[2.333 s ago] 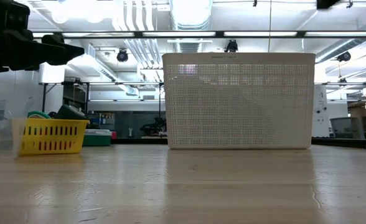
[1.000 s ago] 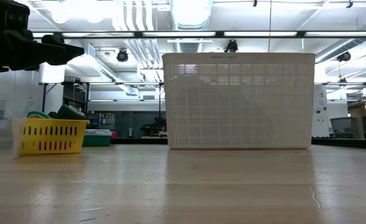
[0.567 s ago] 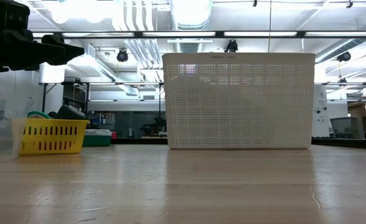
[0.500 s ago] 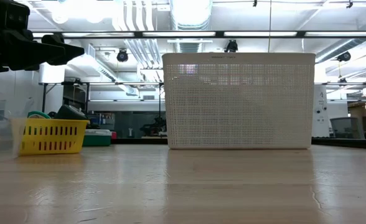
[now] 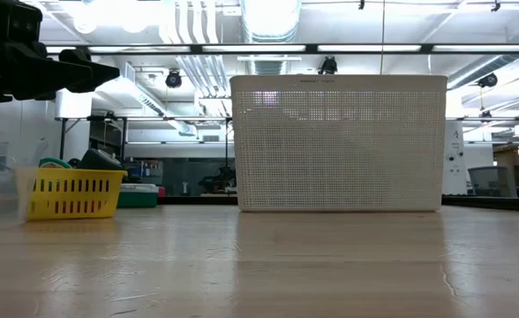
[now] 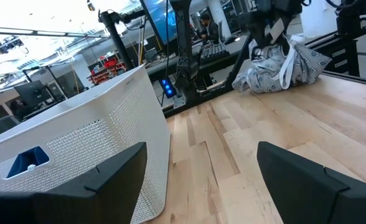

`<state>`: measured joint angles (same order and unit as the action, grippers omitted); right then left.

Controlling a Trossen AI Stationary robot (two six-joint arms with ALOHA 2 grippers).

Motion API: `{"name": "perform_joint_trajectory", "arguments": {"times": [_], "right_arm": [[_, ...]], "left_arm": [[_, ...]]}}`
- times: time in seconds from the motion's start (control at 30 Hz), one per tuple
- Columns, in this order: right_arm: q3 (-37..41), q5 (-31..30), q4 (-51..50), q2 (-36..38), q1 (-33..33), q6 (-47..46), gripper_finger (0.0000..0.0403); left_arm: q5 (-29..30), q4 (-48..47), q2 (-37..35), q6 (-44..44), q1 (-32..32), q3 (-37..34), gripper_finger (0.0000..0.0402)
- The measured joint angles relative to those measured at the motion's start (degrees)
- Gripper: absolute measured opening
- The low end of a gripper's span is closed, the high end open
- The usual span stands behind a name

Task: Pick & place medical supplies in basket/bin
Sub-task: Put the gray patterned patient gown into the white bin

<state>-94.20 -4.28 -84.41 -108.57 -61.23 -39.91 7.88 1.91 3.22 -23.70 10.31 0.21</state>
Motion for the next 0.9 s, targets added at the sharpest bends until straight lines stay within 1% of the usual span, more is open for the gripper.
{"name": "perform_joint_trajectory", "arguments": {"times": [0.4, 0.73, 0.9], "right_arm": [[10.0, 1.3, 10.4, 0.1, 0.0, -0.5, 0.0324], [18.1, 1.3, 19.9, 0.3, 0.0, -0.3, 0.0336], [20.8, 0.9, 23.1, 0.4, 0.0, 0.0, 0.0338]], "left_arm": [[0.0, 0.0, 0.0, 0.0, 0.0, 0.0, 0.0310], [0.0, 0.0, 0.0, 0.0, 0.0, 0.0, 0.0310], [0.0, 0.0, 0.0, 0.0, 0.0, 0.0, 0.0310]]}}
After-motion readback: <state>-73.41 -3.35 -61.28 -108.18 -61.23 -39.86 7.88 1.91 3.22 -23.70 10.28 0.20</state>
